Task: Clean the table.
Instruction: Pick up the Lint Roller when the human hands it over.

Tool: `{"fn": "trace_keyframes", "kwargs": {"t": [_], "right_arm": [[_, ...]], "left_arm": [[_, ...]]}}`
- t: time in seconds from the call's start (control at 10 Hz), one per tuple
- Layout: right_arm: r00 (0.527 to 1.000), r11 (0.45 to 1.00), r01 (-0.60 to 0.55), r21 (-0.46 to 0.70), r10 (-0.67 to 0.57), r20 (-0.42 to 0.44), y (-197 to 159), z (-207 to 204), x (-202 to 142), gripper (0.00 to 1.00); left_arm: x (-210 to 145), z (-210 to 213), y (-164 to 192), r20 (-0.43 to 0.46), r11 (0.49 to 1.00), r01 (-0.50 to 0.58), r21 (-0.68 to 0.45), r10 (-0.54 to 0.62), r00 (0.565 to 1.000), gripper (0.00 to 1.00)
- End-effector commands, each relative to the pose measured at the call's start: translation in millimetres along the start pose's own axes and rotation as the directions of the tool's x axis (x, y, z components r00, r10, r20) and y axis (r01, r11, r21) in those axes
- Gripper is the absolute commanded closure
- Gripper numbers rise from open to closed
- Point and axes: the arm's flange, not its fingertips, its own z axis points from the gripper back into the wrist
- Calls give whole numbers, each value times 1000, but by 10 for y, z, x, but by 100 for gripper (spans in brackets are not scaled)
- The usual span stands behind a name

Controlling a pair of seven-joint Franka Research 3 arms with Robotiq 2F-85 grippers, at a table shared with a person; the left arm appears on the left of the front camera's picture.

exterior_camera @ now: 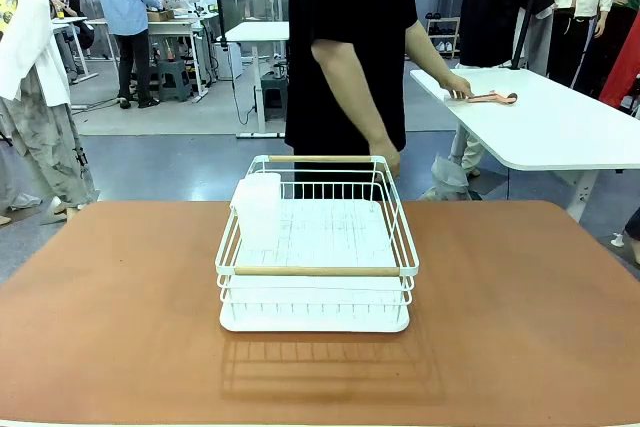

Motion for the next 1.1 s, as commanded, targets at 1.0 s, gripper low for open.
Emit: {"fn": "trace_keyframes", "kwargs": {"t": [1.0], "right_arm": [[1000, 1000, -11, 11, 11, 2, 39, 20, -7, 0]], "left_arm": [[-23, 34, -9, -4, 1000, 6, -12, -6, 1000, 0]]}}
